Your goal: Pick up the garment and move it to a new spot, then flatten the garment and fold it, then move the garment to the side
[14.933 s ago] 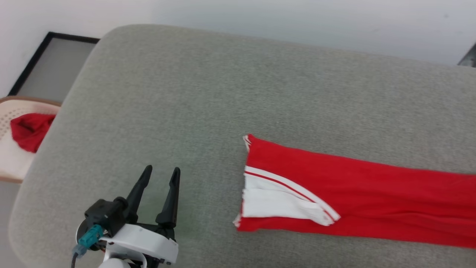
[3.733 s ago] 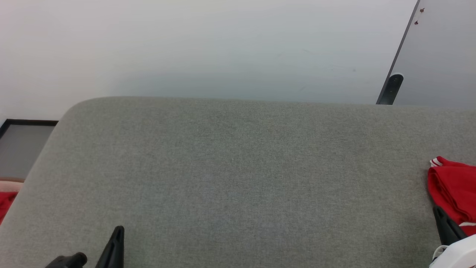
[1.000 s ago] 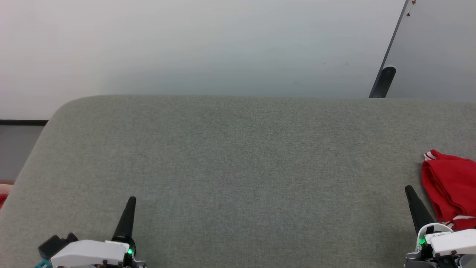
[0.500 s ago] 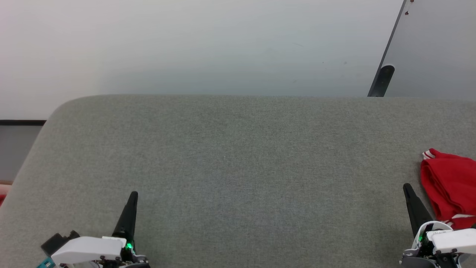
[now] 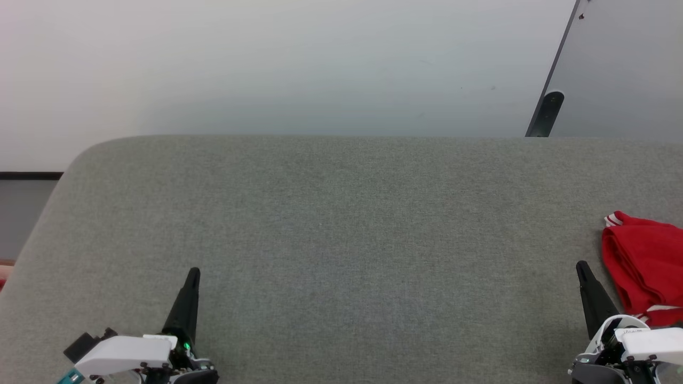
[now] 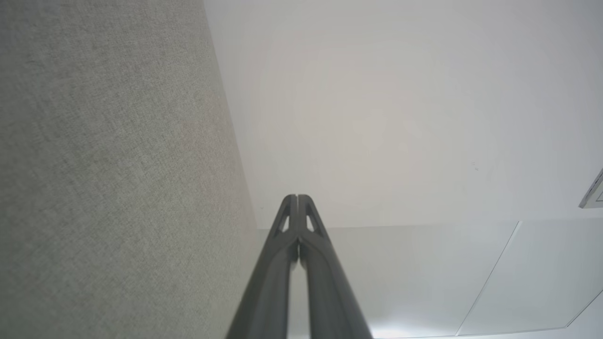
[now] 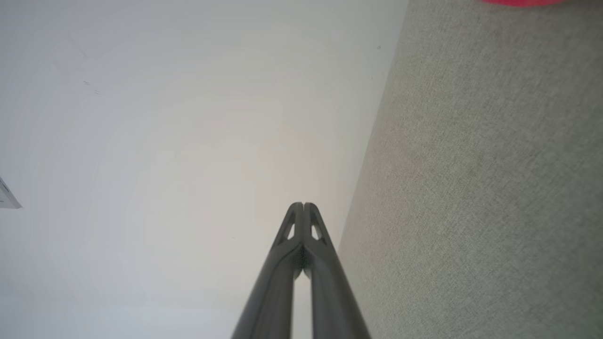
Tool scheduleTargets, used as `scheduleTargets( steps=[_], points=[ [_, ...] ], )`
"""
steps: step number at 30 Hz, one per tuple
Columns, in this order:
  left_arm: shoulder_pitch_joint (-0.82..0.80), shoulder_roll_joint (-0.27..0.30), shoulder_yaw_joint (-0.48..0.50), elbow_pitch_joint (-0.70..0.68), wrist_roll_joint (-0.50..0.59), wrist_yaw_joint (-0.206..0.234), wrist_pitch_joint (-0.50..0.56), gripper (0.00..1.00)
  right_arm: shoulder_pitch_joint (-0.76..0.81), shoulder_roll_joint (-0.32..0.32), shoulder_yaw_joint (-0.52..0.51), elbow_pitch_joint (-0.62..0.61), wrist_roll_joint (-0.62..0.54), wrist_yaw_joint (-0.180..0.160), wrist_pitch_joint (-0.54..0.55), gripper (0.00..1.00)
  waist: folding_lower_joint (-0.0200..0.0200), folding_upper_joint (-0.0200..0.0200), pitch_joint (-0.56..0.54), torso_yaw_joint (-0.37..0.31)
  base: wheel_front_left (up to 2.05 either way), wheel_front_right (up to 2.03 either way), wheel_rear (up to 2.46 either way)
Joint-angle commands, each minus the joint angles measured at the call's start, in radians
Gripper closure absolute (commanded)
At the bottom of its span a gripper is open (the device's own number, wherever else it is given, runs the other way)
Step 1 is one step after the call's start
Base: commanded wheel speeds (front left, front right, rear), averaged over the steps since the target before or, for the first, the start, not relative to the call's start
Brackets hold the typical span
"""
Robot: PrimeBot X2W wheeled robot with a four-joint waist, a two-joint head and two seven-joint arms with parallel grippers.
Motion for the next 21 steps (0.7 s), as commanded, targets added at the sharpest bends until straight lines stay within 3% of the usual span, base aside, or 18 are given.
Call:
scheduleTargets(
  steps=[1,21],
  points=[
    [-0.012,-0.004,0.005,0.001,-0.015,-0.006,0.005,1.00,-0.014,0.003,0.003,0.002,0.019,0.000,-0.003,1.00,0.0000,-0.0001,0.000,0.000,0.00,0.00,0.00],
    [-0.023,-0.018,0.016,0.009,-0.060,-0.013,0.021,1.00,-0.015,0.011,0.007,0.011,0.071,0.000,-0.008,1.00,0.0000,-0.0001,0.003,-0.004,0.00,0.00,0.00]
  ],
)
